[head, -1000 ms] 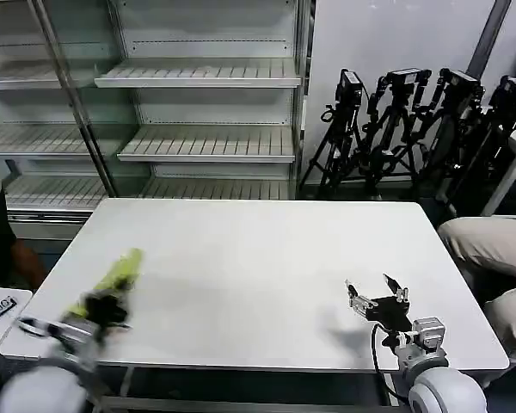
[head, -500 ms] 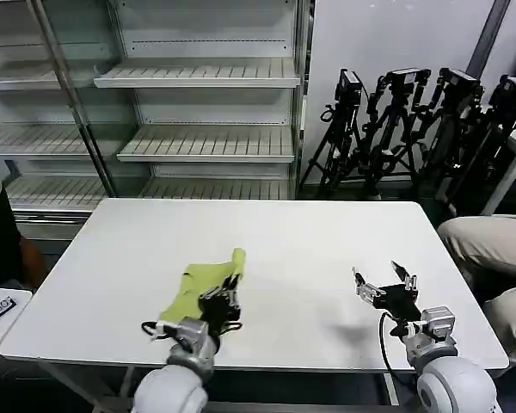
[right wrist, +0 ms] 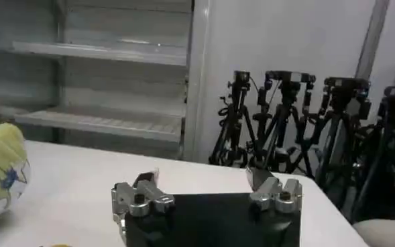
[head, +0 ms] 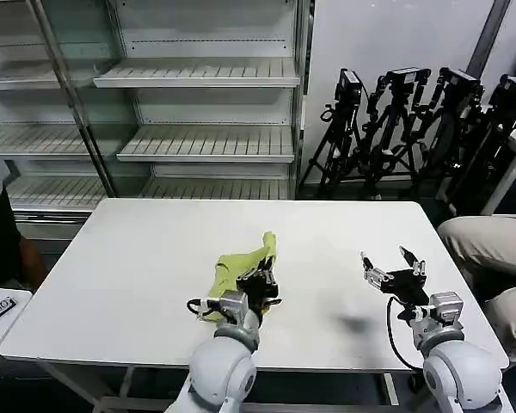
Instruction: Fold and organize the clothes.
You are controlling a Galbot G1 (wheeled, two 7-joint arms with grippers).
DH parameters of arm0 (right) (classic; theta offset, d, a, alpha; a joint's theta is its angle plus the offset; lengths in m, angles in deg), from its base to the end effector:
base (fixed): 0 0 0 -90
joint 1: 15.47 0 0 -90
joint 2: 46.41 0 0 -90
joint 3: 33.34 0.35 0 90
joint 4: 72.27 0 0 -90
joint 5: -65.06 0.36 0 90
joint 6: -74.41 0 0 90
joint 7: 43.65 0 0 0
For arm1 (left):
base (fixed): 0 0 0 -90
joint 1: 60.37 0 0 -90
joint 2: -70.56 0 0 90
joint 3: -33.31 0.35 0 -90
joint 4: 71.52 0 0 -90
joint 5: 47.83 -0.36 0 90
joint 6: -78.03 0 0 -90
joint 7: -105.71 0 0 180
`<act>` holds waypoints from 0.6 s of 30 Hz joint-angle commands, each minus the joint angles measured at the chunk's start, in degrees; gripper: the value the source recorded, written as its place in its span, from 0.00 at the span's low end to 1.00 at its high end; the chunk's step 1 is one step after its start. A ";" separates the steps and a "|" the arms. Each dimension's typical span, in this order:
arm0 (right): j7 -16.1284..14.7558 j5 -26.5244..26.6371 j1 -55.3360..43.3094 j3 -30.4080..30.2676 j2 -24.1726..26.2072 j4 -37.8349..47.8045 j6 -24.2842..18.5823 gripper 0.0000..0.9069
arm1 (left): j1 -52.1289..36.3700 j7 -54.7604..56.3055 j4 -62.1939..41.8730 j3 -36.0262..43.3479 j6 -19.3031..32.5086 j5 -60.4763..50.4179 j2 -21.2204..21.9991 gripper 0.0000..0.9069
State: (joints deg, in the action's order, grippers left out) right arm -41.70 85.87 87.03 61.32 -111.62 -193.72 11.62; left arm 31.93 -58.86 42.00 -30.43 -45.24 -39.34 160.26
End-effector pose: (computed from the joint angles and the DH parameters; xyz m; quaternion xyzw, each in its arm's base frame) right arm 0.2692 -0.0906 -0.1998 0.0457 -0.9946 0.0542 0.0764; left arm 0.2875 -0.1450 -0.2188 -0.1280 -0.9837 0.0307 0.1225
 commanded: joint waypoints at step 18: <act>-0.54 -6.04 -6.00 -3.79 -1.56 7.24 -4.62 1.00 | 0.07 -30.03 -9.12 -33.49 23.00 -10.95 -22.94 1.00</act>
State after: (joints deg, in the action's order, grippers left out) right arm -42.13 84.22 83.35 59.55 -112.63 -190.54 11.43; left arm 30.24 -67.79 44.56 -39.03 -40.15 -33.30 154.02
